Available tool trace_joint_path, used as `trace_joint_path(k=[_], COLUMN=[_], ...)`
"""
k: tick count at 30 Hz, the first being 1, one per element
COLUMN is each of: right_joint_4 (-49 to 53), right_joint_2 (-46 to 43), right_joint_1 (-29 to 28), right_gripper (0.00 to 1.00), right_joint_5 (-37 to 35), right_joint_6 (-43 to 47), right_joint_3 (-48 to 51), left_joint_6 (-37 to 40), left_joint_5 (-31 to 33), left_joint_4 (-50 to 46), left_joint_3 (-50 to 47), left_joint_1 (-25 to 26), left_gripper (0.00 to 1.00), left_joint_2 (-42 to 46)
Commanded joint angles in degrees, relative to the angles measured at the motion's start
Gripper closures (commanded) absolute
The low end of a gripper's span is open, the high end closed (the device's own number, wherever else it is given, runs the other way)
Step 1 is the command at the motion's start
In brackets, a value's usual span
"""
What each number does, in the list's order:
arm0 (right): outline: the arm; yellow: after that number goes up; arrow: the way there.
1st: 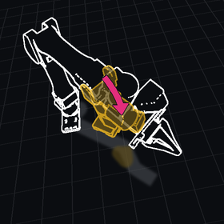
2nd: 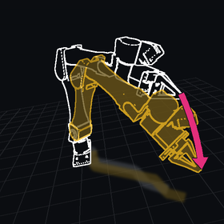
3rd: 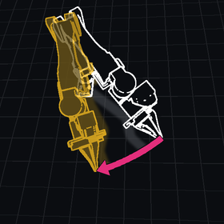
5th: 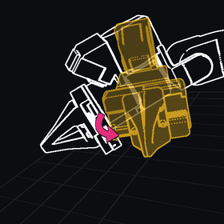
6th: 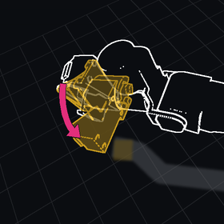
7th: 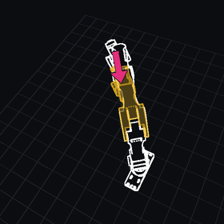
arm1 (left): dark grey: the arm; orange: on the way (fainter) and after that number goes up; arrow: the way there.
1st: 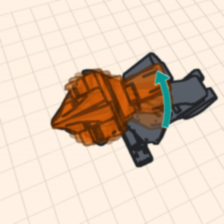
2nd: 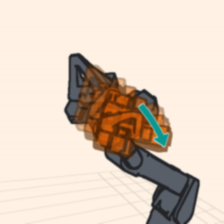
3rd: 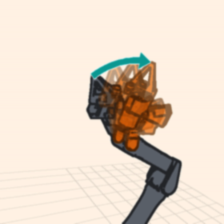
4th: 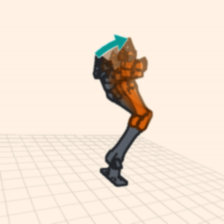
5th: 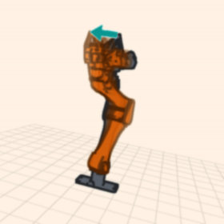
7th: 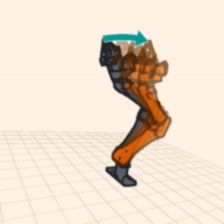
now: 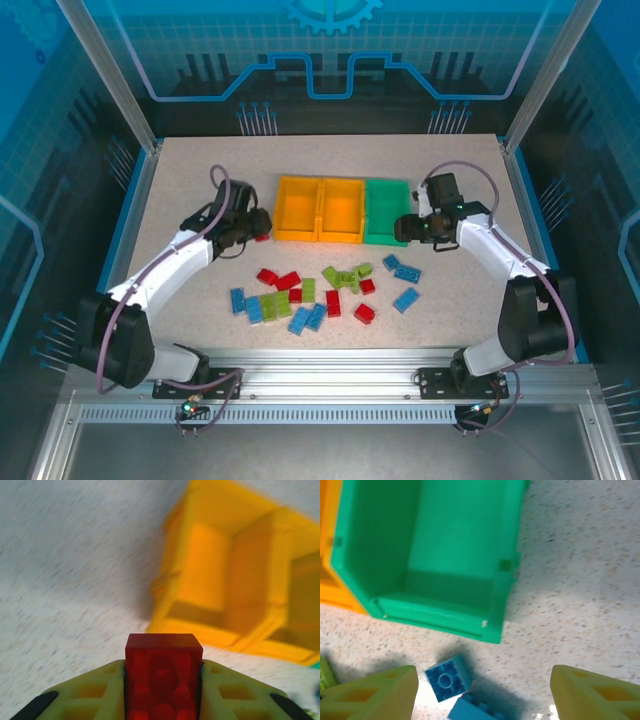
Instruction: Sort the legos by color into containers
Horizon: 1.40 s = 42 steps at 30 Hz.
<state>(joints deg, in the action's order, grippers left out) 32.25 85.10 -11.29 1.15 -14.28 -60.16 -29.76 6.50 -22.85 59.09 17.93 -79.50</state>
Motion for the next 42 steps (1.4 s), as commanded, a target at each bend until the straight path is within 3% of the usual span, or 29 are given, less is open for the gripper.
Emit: trace_joint_path(k=[1,11,17,21,23,30,42], right_joint_4=[0.0,1.6,0.0,-0.2,0.7,-0.1,0.7], right_joint_2=[-1.8,-1.8,-1.5,0.1,1.8,4.4,8.5], right_joint_1=[-3.4,-12.1,-14.6,-17.6,-18.8,-21.4,-25.7], right_gripper=[0.28,0.28,0.28,0.29,0.29,0.30,0.36], right_joint_5=[0.7,-1.5,-0.9,-1.6,-2.9,-1.1,0.3], right_joint_6=[-1.9,-7.5,-9.4,-8.7,-8.7,-10.3,-14.4], right_joint_3=[1.7,5.1,7.2,6.3,5.4,4.0,2.0], left_joint_6=[2.5,6.4,3.7,2.2,1.7,1.3,0.4], left_joint_5=[-2.8,-1.2,0.9,0.9,0.7,0.9,0.9], left_joint_4=[0.4,-3.1,-1.9,-3.7,-3.8,-3.5,-2.3], left_joint_3=[6.9,24.1,28.7,31.2,30.9,28.7,23.0], left_joint_1=[1.7,3.4,3.4,3.4,3.4,4.3,5.5], left_gripper=[0.71,0.70,0.69,0.64,0.61,0.34,0.21], left_joint_2=[-5.3,-25.0,-29.7,-32.8,-33.0,-31.4,-24.9])
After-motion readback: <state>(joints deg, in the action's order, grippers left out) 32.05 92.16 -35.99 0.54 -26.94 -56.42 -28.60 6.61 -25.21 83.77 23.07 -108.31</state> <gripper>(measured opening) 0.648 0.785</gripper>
